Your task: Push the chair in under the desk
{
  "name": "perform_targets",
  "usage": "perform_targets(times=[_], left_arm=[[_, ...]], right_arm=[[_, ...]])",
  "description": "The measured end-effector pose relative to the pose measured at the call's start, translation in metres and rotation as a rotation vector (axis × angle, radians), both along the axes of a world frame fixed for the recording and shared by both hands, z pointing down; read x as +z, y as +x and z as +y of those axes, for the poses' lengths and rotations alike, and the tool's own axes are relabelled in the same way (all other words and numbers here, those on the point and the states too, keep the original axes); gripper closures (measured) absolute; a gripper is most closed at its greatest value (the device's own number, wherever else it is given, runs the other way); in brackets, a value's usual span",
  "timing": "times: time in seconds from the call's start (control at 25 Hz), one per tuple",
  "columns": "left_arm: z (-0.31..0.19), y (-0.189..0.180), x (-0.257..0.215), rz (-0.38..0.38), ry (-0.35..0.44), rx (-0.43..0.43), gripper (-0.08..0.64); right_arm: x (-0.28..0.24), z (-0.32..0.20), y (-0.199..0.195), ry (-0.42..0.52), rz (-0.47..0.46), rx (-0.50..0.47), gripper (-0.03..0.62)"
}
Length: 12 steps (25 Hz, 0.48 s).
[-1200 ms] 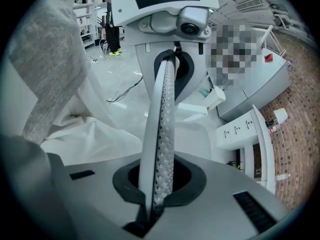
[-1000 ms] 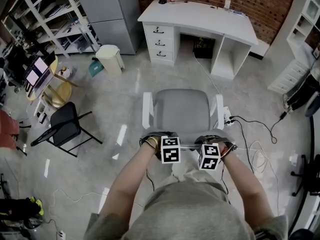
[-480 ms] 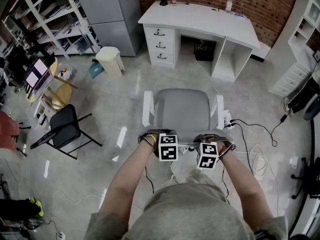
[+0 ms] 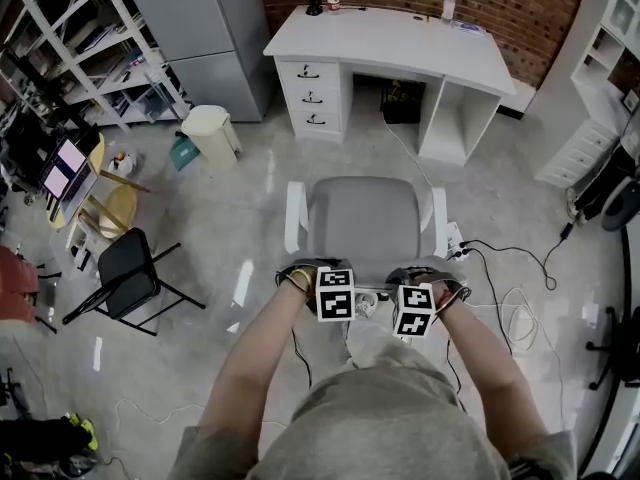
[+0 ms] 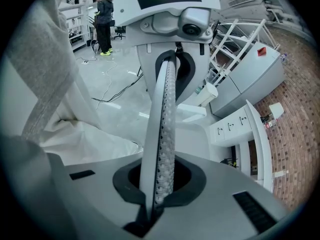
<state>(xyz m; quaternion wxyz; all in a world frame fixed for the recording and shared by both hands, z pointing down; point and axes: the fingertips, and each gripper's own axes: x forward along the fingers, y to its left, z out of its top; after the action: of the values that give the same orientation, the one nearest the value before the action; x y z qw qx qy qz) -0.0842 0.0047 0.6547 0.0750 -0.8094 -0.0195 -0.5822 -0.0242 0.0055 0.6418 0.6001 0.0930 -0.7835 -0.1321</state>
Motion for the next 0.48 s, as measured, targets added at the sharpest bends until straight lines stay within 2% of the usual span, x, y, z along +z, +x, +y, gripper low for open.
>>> perform_targets(times=[0.48], left_arm=[[-0.055,0.008,-0.003,0.000,0.002,-0.001,0.466]], right_arm=[[-0.006,-0.052,0.004,-0.016,-0.010,-0.006,0.578]])
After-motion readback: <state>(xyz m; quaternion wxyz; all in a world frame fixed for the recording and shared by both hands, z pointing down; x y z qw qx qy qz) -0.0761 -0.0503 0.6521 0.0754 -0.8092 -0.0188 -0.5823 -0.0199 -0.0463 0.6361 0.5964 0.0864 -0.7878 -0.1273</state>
